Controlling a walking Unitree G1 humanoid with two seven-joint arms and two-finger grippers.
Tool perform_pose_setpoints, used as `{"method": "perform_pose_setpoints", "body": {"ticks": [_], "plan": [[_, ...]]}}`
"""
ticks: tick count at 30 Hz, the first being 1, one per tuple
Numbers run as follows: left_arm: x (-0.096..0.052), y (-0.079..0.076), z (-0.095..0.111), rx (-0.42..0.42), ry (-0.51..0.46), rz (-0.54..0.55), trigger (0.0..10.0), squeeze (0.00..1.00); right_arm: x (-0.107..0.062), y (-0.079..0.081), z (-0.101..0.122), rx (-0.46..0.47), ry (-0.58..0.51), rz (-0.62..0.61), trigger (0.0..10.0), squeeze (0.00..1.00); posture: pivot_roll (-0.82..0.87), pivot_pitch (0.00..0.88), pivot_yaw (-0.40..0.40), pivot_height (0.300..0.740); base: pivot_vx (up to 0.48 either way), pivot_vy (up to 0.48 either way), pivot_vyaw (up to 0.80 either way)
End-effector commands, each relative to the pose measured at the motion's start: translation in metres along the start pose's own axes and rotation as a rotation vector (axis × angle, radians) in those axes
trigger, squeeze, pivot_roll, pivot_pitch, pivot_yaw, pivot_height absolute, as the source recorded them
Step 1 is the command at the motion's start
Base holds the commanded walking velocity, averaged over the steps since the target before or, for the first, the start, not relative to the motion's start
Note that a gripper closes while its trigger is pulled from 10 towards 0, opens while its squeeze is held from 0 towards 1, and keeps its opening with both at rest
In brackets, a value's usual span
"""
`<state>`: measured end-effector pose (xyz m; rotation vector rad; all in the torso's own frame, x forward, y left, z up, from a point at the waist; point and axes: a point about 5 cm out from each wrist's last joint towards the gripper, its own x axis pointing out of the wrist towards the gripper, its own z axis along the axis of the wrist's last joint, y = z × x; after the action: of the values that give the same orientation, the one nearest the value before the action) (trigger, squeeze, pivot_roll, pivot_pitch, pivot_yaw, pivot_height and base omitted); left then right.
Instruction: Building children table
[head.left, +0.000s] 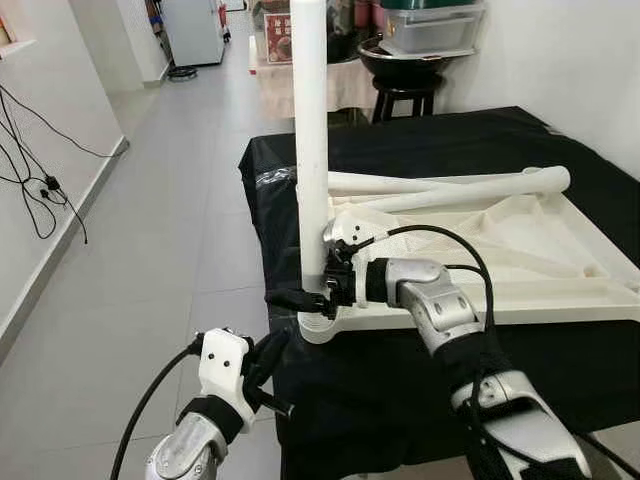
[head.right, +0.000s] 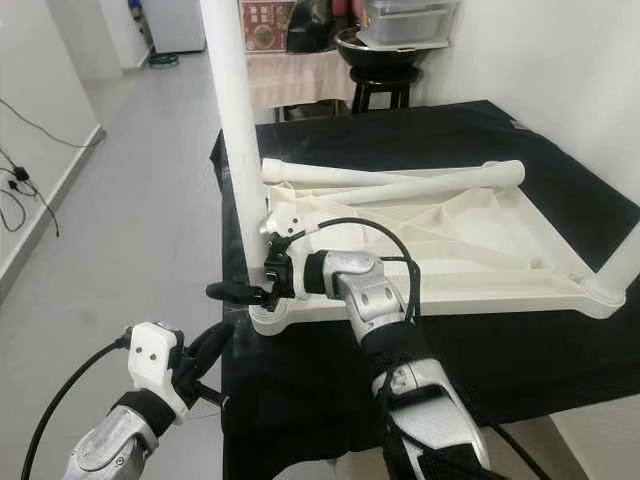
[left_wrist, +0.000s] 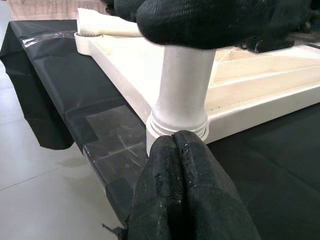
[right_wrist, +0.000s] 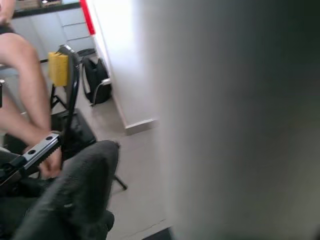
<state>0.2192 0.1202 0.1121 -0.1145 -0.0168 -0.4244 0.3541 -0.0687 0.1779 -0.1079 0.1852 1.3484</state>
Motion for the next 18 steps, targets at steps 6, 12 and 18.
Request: {"method": "perform_pose_setpoints", "body": {"ticks": [6,12,18], "plan": [[0.001,-0.001,-0.003,0.0,0.008,0.003,10.0,0.0,0.009,0.001,-0.017,0.053,0.072,0.079,0.0,0.0,0.02,0.013,0.014,0.74,0.0,0.0,0.0],[0.001,-0.002,-0.002,-0.004,0.007,0.002,10.0,0.0,0.001,-0.004,-0.019,0.044,0.06,0.04,0.0,0.0,0.01,0.017,0.016,0.74,0.0,0.0,0.0],[0.0,-0.002,-0.001,-0.005,0.003,0.002,10.0,0.0,-0.009,-0.007,-0.02,0.029,0.01,-0.104,0.0,0.0,0.01,0.036,0.008,0.74,0.0,0.0,0.0]]}}
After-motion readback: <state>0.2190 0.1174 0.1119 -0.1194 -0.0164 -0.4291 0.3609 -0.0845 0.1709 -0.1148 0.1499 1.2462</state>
